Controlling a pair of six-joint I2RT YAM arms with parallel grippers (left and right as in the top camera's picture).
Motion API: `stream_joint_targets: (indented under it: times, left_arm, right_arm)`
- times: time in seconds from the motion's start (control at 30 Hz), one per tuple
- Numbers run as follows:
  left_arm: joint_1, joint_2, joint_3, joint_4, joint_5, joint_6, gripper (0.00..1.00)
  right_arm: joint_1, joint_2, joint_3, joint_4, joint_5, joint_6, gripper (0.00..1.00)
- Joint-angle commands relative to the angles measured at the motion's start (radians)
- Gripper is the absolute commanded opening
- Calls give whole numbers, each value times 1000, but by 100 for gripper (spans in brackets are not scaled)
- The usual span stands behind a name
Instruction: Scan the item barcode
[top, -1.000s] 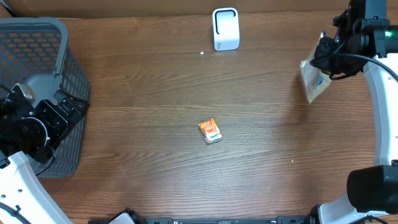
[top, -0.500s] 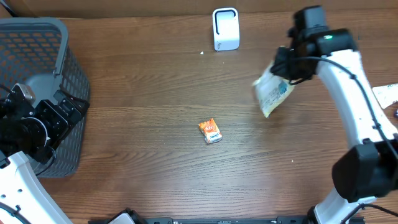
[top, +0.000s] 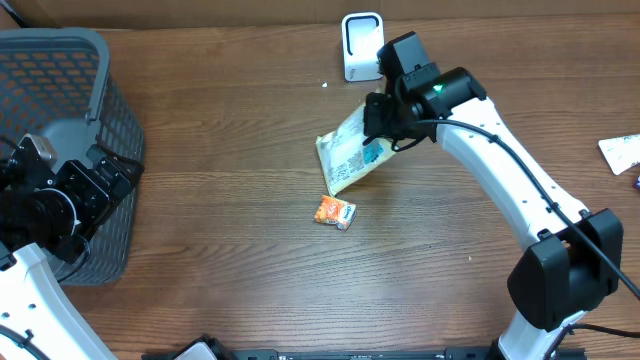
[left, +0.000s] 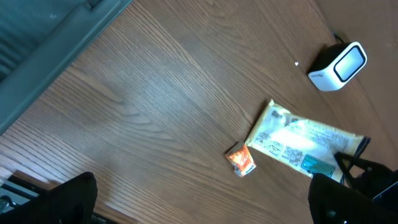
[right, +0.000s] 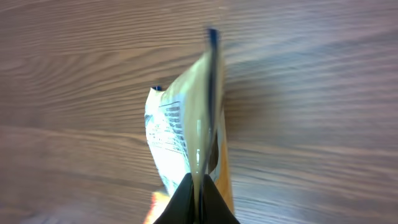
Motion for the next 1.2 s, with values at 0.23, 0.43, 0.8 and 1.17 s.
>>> stream_joint_targets:
  times: [0.23,0.43,0.8,1.17]
  left_arm:
    - [-7,-1,-3,1,3,23,100]
    - [-7,-1,-3,1,3,23,100]
    - [-7,-1,-3,1,3,23,100]
    - [-7,-1,-3,1,3,23,100]
  right_arm:
    - [-243,-5,256,-369,326,-70,4]
    - [-271,2,299,-449,347,-87,4]
    - [-169,202,219,-333,173,-42,4]
    - [-71,229,307,-315,227,-41,4]
